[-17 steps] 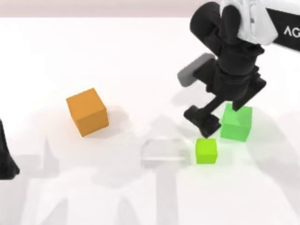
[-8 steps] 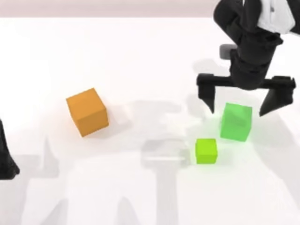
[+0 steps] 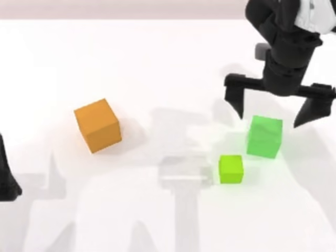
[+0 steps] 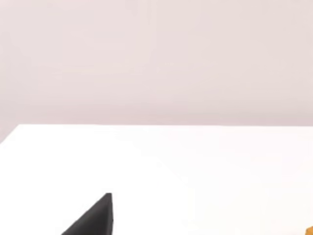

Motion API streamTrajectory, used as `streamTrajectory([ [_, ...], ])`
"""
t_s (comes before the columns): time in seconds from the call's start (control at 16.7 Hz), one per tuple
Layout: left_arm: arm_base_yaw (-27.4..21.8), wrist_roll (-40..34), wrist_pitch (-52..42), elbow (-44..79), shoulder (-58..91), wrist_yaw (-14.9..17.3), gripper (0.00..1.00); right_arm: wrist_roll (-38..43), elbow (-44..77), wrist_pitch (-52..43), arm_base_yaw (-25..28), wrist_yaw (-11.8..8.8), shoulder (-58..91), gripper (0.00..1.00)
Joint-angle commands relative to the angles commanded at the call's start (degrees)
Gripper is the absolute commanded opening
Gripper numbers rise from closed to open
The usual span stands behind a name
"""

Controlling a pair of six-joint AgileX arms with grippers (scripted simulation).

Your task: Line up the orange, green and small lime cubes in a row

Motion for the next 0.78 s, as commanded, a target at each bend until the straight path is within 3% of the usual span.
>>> streamTrajectory([
  [0.78, 0.00, 0.00, 0.00, 0.00, 0.00, 0.00, 1.00, 0.27, -11.91, 17.91, -0.21, 0.07, 5.62, 1.00],
])
